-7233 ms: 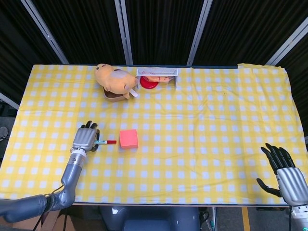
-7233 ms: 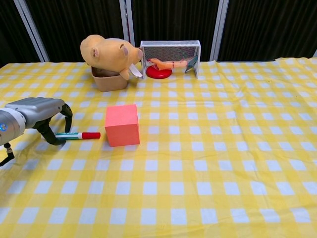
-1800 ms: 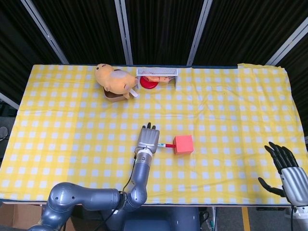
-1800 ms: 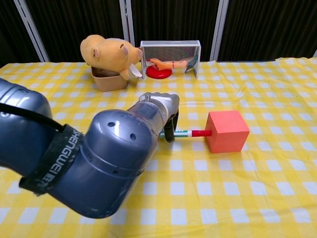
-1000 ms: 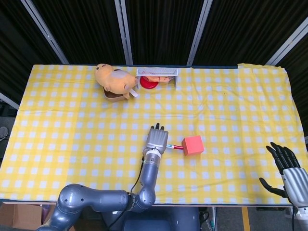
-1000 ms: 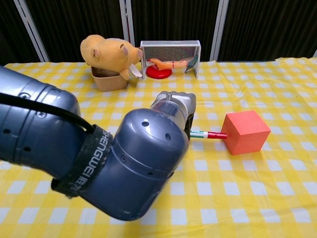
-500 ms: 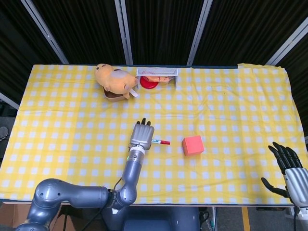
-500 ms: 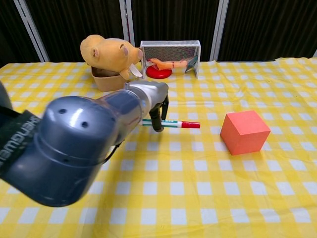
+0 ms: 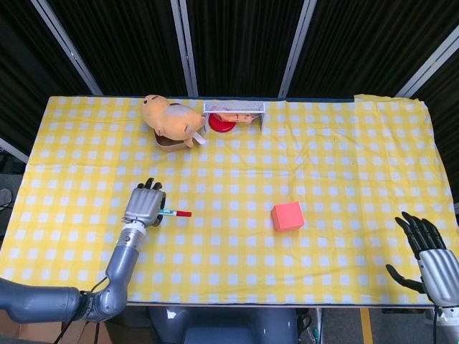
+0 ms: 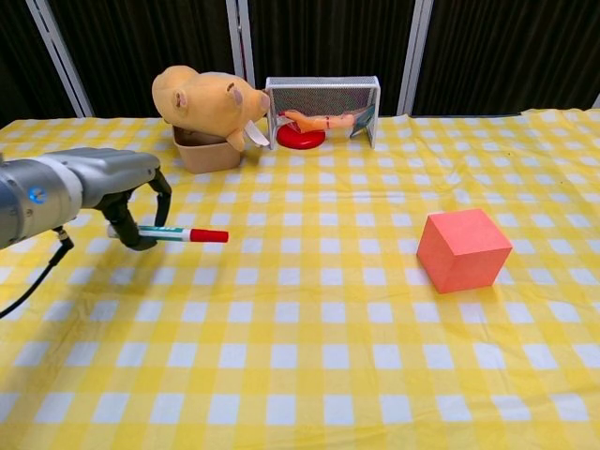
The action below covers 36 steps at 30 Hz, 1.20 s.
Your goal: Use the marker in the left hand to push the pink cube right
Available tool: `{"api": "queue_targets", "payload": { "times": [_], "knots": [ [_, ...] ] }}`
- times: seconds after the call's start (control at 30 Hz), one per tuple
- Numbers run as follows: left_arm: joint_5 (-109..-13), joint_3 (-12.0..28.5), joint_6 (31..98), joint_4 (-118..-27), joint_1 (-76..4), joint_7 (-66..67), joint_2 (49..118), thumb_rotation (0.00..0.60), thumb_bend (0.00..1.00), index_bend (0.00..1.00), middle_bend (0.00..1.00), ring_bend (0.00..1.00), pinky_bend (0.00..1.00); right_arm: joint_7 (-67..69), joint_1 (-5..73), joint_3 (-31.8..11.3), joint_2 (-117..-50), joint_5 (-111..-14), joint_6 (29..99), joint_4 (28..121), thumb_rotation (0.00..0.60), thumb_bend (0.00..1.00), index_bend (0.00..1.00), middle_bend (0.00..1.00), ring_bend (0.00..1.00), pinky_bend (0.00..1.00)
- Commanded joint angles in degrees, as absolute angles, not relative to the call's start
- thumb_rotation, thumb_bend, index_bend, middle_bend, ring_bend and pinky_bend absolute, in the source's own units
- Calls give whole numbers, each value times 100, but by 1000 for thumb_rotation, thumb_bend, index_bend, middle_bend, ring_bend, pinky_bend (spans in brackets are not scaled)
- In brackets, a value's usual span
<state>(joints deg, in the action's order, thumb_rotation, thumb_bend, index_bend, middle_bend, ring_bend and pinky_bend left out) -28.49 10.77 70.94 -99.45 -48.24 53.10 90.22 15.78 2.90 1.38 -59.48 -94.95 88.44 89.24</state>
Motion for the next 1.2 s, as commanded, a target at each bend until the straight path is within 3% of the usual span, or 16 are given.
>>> {"api": "queue_targets", "payload": {
  "times": [0.03, 0.2, 0.37, 0.53, 0.6, 0.77, 1.2],
  "knots": [
    [-2988, 949, 7049, -9961, -4654, 5042, 8858, 600, 457, 581, 171, 79, 197, 1547, 298, 141, -5957, -9501, 8826, 8937, 600, 320, 0, 0, 0, 0],
    [-3165, 866, 6957, -9790, -4458, 4625, 8733, 600, 444, 561, 169, 79, 196, 1465, 313, 147, -5979, -9495, 8779, 8962, 600, 320, 0, 0, 0, 0],
    [-3193, 818, 6819, -9750, -4385, 4451, 8647, 600, 328, 483, 132, 76, 165, 1436, 309, 147, -5981, -9497, 8785, 8958, 600, 321, 0, 0, 0, 0],
    [-3374, 802, 6827, -9789, -4251, 4168, 8500, 600, 211, 359, 110, 69, 136, 1461, 305, 146, -5976, -9495, 8793, 8930, 600, 320, 0, 0, 0, 0],
    [-3467, 795, 6848, -9911, -4135, 3967, 8356, 600, 173, 260, 89, 46, 122, 1457, 304, 152, -5969, -9505, 8795, 8928, 600, 321, 0, 0, 0, 0],
    [-4037, 695, 7066, -10308, -3761, 3374, 7976, 600, 154, 145, 46, 12, 105, 1452, 301, 160, -5971, -9514, 8794, 8894, 600, 321, 0, 0, 0, 0],
    [-6910, -600, 8399, -10588, -2184, 1643, 6884, 600, 147, 7, 0, 0, 38, 1133, 326, 186, -6058, -9611, 8766, 8802, 600, 321, 0, 0, 0, 0]
  ]
}}
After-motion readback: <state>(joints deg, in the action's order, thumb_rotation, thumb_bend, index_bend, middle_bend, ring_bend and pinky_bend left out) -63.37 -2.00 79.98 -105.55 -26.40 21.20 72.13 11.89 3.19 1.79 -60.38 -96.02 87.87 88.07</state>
